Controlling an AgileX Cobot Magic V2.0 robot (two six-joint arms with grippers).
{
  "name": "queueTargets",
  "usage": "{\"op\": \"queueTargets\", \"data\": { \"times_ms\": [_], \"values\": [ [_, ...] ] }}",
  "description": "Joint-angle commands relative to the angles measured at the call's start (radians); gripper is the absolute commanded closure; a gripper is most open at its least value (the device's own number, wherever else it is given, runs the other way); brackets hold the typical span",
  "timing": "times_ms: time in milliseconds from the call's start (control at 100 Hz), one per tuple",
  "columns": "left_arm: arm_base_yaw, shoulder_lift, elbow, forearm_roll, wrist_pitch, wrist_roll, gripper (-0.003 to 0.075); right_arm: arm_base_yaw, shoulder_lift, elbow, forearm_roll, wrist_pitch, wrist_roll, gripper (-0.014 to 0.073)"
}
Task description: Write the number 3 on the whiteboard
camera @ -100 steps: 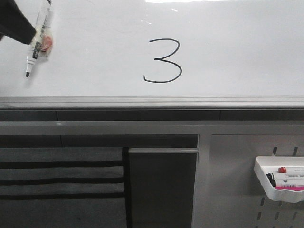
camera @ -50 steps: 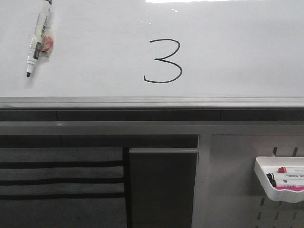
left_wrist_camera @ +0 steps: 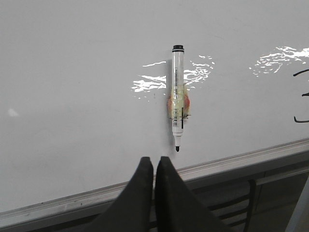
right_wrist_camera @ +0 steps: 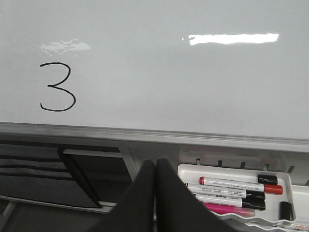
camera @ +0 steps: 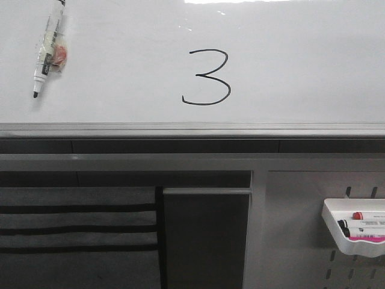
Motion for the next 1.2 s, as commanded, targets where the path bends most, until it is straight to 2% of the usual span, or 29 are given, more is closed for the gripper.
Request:
{"op": "queueTargets", "data": {
  "times_ms": [0,130,270,420,500,630,720,1190],
  "values": [
    [-0.004,0.005,-0.024,-0.009,-0.086,-0.006,0.0741,-0.006,0.005,-0.024,0.006,-0.085,-0.005,0.0663],
    [-0.004,0.001,-0.022,-0.009,-0.086,-0.006,0.0741,-0.006,0.005,-0.024,0.006,-0.085,-0.005,0.0663],
    [0.024,-0.120,0.055,0.001,-0.145,0.000,0.0741,-0.006,0.005,-0.024,0.006,-0.085,-0.005,0.0663],
    [0.114,-0.311,0.228,-0.097,-0.218,-0.006,0.0741,-0.006,0.005,-0.024,0.006,-0.085,-0.005,0.0663],
    [0.147,-0.412,0.331,-0.099,-0.276,-0.006,0.0741,-0.006,0.005,-0.024,0.006,-0.085,-0.005,0.0663],
    [0.159,-0.545,0.460,-0.097,-0.378,-0.006,0.0741,-0.006,0.005,-0.024,0.006,-0.085,-0.005,0.0663],
    [0.159,-0.565,0.512,-0.097,-0.466,-0.006,0.0741,-0.006,0.005,-0.024,0.006,-0.085,-0.005,0.0663],
    [0.159,-0.567,0.513,-0.127,-0.457,0.008,0.0741,-0.006,0.006,-0.024,0.006,-0.085,-0.005,0.0663]
  ]
}}
